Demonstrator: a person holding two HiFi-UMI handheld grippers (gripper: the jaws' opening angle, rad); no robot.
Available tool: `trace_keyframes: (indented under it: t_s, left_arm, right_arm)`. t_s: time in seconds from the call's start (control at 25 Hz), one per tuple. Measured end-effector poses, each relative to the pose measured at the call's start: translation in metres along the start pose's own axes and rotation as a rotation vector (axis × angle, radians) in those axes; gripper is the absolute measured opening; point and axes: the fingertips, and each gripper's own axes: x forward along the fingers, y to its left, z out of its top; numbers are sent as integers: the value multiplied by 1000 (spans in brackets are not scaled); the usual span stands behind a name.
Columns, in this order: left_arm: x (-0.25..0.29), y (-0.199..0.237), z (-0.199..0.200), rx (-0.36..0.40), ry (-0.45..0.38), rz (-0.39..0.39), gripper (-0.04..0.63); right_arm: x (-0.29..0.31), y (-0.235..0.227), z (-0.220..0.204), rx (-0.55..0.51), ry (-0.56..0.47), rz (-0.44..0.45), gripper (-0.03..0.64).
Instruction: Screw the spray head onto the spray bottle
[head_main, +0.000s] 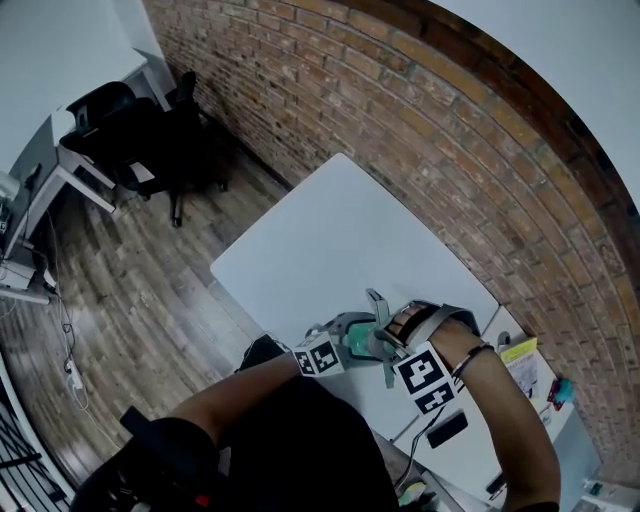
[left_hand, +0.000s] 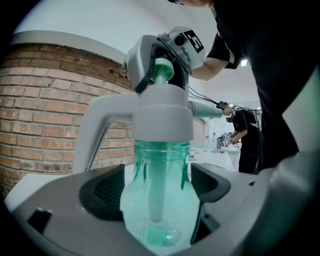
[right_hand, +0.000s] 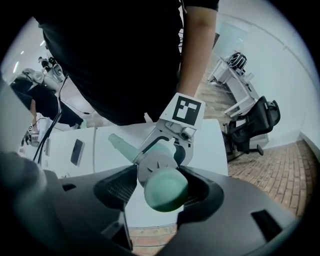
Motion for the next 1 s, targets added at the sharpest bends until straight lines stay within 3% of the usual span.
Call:
trace_keyframes:
  t_s: [0.24, 0.4, 1.0]
  left_arm:
    - [-1, -2, -2, -21, -25, 21, 411]
    - [-4, -3, 10, -9, -46, -16, 413]
    - [-5, -4, 8, -13, -68, -4, 413]
  right_arm:
    - [1, -2, 4, 19, -49, 47, 258]
    - [1, -2, 6, 37, -41, 62, 258]
    - [1, -1, 7, 250, -51, 48, 258]
